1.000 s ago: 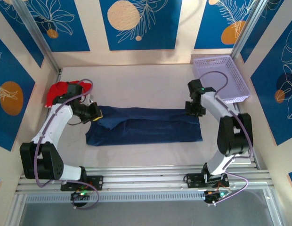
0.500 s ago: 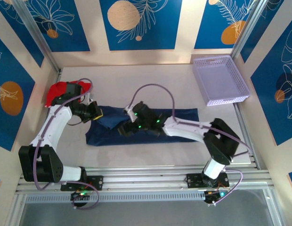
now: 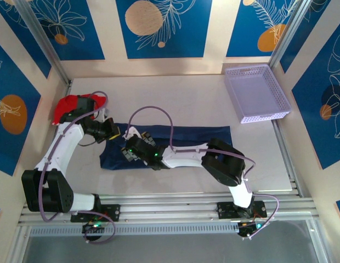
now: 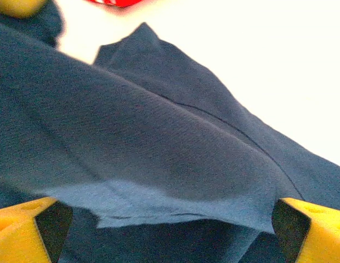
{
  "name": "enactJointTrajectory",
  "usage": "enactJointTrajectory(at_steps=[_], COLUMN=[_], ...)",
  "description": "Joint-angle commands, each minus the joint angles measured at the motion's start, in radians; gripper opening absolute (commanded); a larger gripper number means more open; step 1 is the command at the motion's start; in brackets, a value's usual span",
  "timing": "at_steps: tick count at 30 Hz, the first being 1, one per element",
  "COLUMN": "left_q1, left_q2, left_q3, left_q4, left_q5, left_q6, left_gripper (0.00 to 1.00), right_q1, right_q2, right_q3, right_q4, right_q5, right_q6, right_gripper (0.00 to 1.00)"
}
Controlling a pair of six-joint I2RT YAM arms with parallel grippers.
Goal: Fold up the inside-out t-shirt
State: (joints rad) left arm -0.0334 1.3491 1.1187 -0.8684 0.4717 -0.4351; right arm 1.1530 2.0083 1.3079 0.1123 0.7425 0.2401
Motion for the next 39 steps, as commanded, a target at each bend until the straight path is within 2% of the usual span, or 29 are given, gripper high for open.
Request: enactJointTrajectory(at_steps=[1, 5, 11, 19, 28, 35, 39], left_q1=[0.012, 0.012, 0.012, 0.012, 0.012, 0.006, -0.026], left_q2=[-0.031, -0.034, -0.030, -0.030, -0.030, -0.049, -0.055], left_q3=[-0.013, -0.011, -0.016, -0.020, -0.063, -0.141, -0.207], left_q4=[-0.006, -0.009, -0.005, -0.012, 0.009, 0.054, 0.089], left_q5=[0.028, 0.028, 0.023, 0.008, 0.001, 0.019, 0.037], left_q6=[0.028, 0.032, 0.033, 0.041, 0.039, 0.001, -0.035], left_gripper=[0.00, 0.00, 0.00, 0.00, 0.00, 0.00, 0.00], right_q1=[0.007, 0.009, 0.011, 0.013, 0.014, 0.014, 0.013], right_q2=[0.039, 0.086, 0.080, 0.019, -0.079, -0.127, -0.147], right_q3=[0.044, 0.089, 0.078, 0.045, -0.031, -0.070, -0.087], right_q4=[0.053, 0.063, 0.053, -0.081, -0.239, -0.311, -0.352], right_q5=[0.128, 0.169, 0.214, 0.287, 0.297, 0.273, 0.271], right_q6=[-0.019, -0.037, -0.019, 0.043, 0.140, 0.177, 0.178], right_gripper=[0.95, 0.95, 0.95, 0.91, 0.78, 0.76, 0.75])
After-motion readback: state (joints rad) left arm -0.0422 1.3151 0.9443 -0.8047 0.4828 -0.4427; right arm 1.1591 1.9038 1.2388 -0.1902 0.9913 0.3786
